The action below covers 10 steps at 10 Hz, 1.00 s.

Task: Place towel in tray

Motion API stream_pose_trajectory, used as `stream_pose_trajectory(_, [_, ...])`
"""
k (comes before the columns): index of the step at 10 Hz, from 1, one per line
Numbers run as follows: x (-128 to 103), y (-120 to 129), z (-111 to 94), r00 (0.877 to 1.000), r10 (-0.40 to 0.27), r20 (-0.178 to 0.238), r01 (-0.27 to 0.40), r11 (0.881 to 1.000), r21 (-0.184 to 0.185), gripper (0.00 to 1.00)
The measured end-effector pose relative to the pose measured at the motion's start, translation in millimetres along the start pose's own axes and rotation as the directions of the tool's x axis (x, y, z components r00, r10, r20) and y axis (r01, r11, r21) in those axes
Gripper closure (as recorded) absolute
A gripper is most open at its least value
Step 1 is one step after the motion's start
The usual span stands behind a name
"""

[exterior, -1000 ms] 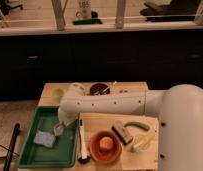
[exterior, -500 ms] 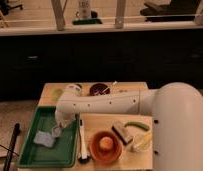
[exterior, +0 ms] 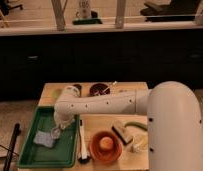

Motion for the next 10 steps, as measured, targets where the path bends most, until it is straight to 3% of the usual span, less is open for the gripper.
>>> stream_pose_trajectory(2, [2, -4, -4, 1.000, -0.011, 0.000, 0.011, 1.000, -0.013, 1.00])
stream_pose_trajectory(10, [14, -33, -11, 0.998, -0.066, 0.016, 0.067, 0.992, -0.109, 1.00])
